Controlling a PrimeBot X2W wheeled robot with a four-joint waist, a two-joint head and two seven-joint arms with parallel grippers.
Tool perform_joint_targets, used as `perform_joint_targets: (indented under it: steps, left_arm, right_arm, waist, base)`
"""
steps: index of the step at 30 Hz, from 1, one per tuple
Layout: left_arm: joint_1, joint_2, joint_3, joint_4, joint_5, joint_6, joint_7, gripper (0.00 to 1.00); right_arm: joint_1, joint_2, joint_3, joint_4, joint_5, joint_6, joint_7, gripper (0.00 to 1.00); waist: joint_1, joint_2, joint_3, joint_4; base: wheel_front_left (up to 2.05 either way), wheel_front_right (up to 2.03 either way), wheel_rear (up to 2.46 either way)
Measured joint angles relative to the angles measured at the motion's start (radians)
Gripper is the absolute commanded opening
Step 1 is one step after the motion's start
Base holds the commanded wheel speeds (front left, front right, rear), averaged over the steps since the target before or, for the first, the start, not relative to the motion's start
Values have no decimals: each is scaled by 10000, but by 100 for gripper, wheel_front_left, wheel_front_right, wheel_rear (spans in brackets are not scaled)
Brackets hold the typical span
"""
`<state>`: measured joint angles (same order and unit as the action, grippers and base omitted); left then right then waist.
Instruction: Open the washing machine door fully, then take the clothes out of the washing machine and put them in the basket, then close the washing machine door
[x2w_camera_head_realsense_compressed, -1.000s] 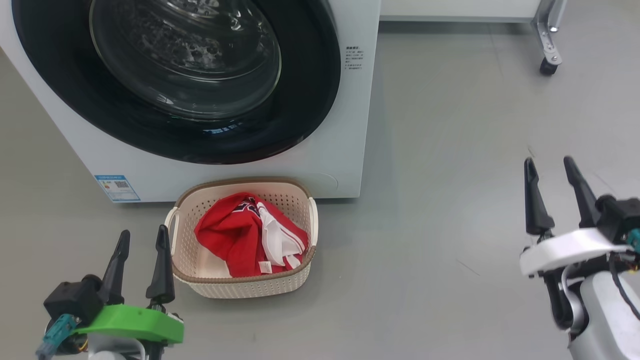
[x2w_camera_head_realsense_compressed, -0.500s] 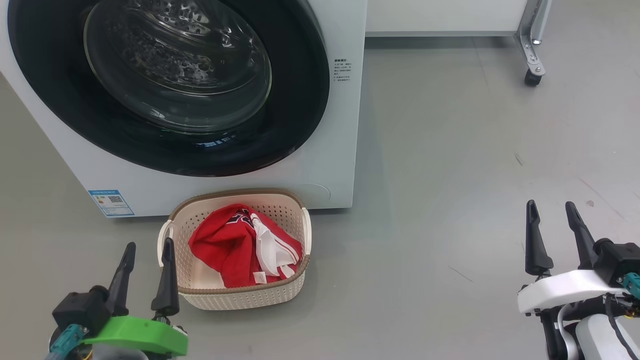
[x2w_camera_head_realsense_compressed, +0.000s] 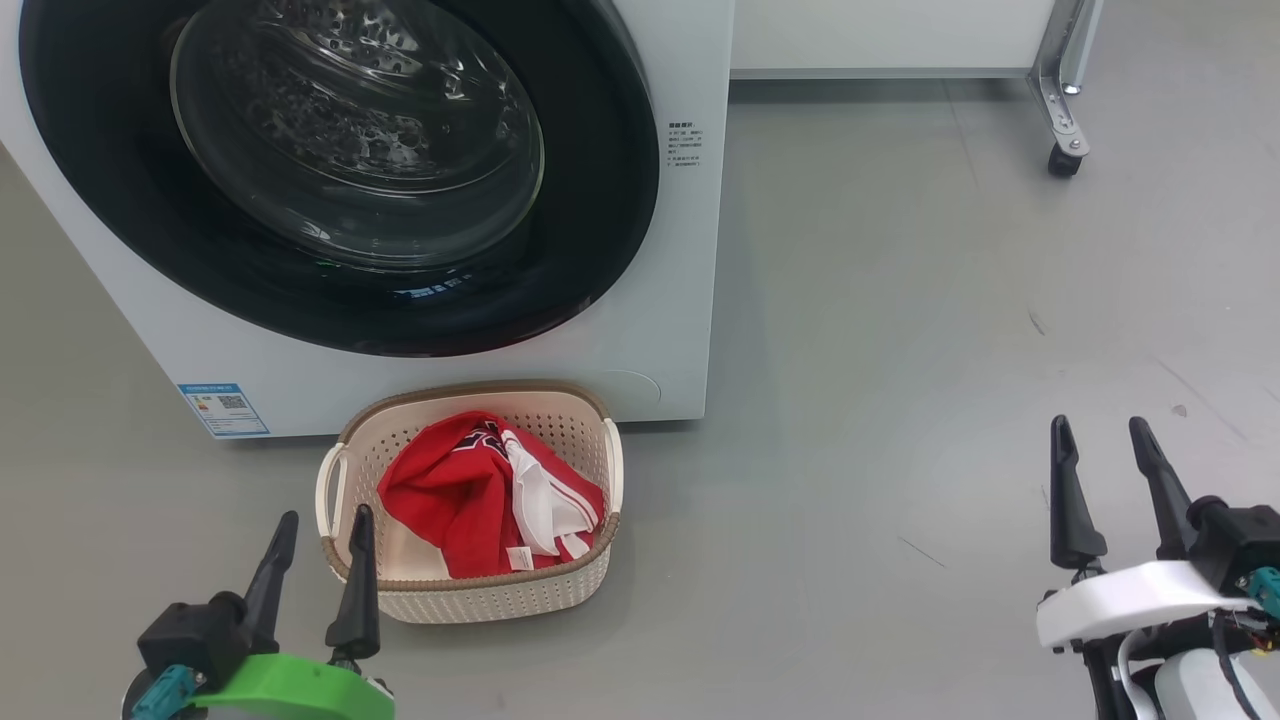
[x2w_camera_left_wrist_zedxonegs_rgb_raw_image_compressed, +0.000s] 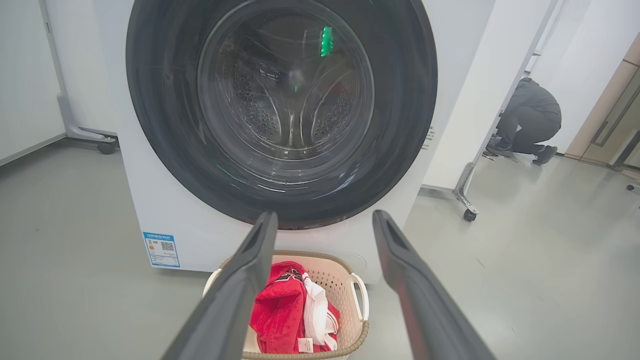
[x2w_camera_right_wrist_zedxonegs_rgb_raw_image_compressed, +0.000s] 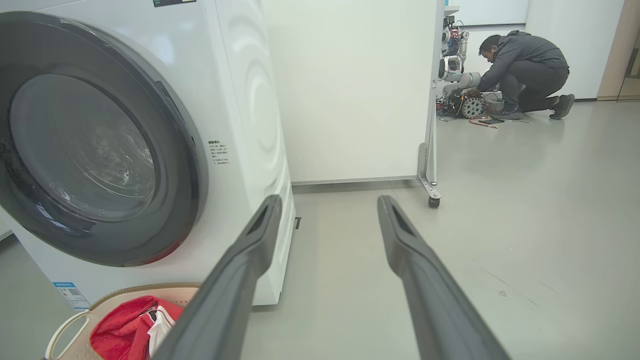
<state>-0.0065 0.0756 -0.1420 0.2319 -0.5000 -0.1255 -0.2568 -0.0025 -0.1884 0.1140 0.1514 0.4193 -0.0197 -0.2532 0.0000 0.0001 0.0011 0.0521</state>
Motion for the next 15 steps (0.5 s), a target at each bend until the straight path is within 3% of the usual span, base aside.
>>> perform_joint_targets:
  steps: [15]
  left_arm:
    - [31,21,-249,-4,-255,0,0,100]
  right_arm:
    - [321,82,-130,-163,-345,13,0,100]
  waist:
    - [0,0,51,30]
  base:
    - [0,0,0]
